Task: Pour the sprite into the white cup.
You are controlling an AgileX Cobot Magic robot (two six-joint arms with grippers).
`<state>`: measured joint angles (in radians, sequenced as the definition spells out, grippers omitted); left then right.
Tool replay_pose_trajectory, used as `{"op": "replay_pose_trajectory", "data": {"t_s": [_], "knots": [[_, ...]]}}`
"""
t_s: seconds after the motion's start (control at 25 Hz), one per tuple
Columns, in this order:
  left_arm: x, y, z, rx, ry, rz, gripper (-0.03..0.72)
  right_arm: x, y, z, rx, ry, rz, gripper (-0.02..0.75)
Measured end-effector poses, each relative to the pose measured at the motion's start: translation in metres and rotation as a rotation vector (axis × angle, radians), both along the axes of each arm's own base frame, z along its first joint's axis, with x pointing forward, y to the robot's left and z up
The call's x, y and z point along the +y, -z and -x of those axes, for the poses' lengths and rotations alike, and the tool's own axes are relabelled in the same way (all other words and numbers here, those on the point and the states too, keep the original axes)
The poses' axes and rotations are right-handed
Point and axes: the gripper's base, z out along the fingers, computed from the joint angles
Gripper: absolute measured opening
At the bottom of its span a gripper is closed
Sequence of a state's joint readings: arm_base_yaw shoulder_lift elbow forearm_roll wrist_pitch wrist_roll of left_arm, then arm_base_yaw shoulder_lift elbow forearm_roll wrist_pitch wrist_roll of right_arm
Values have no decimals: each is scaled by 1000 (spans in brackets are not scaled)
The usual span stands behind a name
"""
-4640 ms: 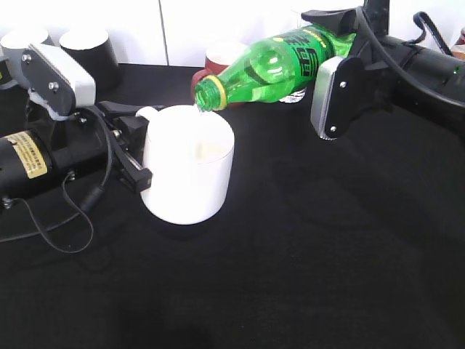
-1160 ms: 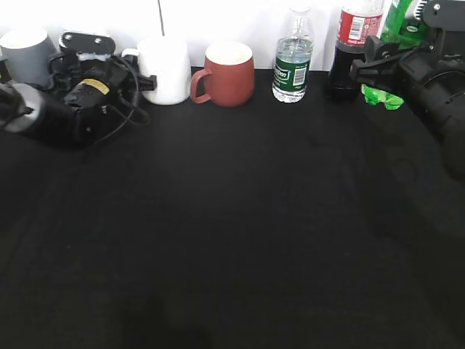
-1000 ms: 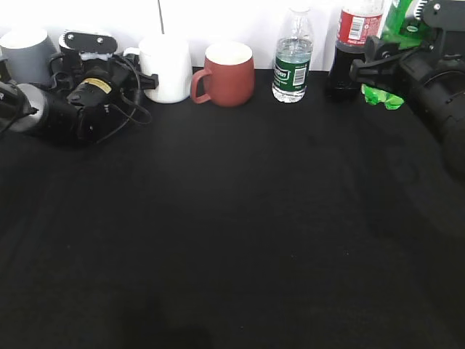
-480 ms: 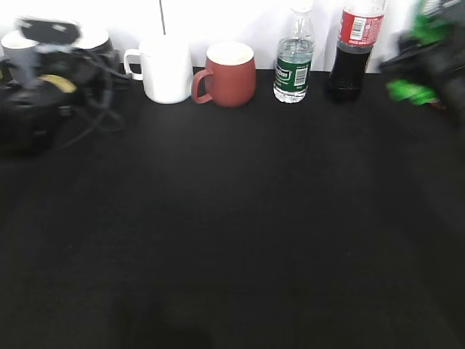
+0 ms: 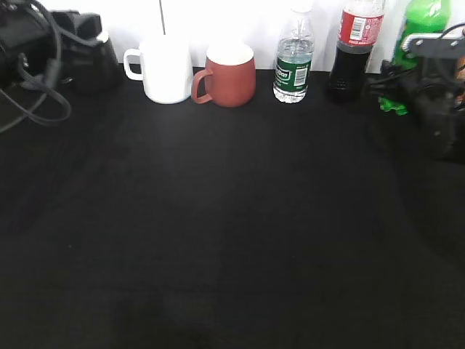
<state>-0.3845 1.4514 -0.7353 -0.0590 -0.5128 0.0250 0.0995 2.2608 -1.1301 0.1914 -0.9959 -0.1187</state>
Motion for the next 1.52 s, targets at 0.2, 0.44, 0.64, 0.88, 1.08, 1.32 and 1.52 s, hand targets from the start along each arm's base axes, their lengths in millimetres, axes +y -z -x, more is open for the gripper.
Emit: {"op": "replay_pose_trajectory", "data": {"t_s": [0.2,0.44,0.64,0.88,1.08,1.32,1.52], "knots": [[0,1,1,13,0,-4,240,2,7,-12,-48,-15,12,433],[0,1,1,14,-1,-1,240,1,-8,-7,-74,-15,13,631],[0,1,1,21,-3,-1,240,2,8,15,10,-51,31,632],[2,-3,7,67,3,-14,240,-2,-42,61,-1,-63,22,617],[7,2,34,572,26,-131,342,0,-126,133,510,-125,-60,590],[22,-6,91,1003,83,-242,446,-2,-209,246,685,-207,-102,588],[56,-59,164,868,67,-256,573,-13,-228,336,824,-169,-97,588]]}}
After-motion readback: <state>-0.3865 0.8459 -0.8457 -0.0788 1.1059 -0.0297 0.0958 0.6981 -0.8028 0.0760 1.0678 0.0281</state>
